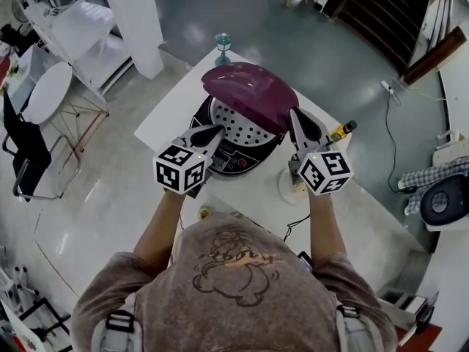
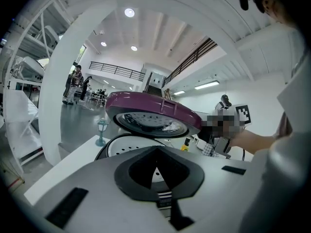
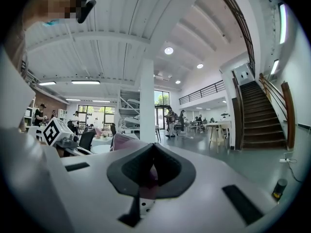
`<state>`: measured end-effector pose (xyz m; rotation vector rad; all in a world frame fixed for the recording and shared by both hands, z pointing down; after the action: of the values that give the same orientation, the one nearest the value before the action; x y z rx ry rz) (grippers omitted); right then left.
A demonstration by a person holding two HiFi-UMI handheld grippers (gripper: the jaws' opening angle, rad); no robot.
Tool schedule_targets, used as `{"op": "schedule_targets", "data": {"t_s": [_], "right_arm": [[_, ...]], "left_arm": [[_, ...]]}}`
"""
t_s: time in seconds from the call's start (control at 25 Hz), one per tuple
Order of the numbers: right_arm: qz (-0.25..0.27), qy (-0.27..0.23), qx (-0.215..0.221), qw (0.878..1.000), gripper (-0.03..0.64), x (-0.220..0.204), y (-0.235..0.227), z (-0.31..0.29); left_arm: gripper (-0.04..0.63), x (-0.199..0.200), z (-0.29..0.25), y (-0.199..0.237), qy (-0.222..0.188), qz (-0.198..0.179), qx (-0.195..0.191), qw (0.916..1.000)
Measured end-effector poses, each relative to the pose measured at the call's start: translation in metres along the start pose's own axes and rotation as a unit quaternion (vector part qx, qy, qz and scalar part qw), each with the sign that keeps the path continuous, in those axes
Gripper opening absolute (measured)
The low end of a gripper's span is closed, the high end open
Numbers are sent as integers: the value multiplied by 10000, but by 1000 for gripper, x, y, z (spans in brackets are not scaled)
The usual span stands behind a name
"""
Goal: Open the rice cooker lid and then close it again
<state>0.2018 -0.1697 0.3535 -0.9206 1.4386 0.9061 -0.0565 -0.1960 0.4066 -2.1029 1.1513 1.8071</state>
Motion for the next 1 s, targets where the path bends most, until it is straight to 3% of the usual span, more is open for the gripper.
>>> {"op": "schedule_targets", "data": {"t_s": [0.48, 0.72, 1.0], "right_arm": [[-16, -299, -145, 9994, 3, 23, -34, -12], [-312, -410, -211, 9985, 3, 27, -55, -21], [-192, -520, -275, 9981, 3, 41, -77, -34]], "left_arm": [[20, 5, -1, -8, 12, -87, -142, 9999], [21, 5, -1, -4, -107, 0, -65, 9999], [21, 7, -6, -5, -209, -9, -105, 9997]]}}
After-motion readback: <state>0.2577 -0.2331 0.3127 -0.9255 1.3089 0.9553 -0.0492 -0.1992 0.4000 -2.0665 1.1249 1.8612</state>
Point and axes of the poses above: the fingertips, and each gripper's own axes: z backward along the fingers, y to its left, x out of its top, the point moved 8 cm from there along z, backward along the fingers, and after that the axes turned 5 degrees about z, right-handed, at the moved point
